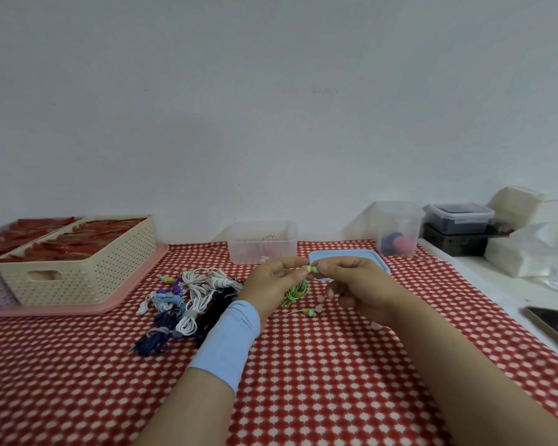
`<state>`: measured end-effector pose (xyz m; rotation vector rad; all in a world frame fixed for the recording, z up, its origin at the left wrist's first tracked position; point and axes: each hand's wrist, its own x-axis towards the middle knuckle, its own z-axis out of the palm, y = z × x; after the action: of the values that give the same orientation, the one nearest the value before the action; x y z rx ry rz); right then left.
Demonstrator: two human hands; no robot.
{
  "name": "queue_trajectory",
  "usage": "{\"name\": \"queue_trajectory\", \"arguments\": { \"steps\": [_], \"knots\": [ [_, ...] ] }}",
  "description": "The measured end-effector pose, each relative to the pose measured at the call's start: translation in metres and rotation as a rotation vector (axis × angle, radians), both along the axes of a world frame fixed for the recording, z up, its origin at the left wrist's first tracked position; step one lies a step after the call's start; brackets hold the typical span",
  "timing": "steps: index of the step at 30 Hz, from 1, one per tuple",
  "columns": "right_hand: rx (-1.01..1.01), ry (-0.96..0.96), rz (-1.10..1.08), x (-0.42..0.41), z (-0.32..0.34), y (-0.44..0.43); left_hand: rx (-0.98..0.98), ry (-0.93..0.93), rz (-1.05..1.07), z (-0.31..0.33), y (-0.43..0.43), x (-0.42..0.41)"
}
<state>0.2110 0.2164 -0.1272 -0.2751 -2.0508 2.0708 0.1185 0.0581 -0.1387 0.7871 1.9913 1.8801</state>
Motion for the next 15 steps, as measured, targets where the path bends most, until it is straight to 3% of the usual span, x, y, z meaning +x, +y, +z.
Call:
{"name": "queue_trajectory", "arguments": {
  "steps": [9, 15],
  "knots": [
    [-0.063, 0.041, 0.012, -0.0012, -0.0012, -0.0027, 0.048, -0.112, -0.060, 0.0027, -0.0029, 0.0031],
    [-0.001, 0.041, 0.031, 0.0001, -0.0020, -0.0015, 0.045, -0.066, -0.099, 0.0011, -0.0045, 0.0014]
  ]
}}
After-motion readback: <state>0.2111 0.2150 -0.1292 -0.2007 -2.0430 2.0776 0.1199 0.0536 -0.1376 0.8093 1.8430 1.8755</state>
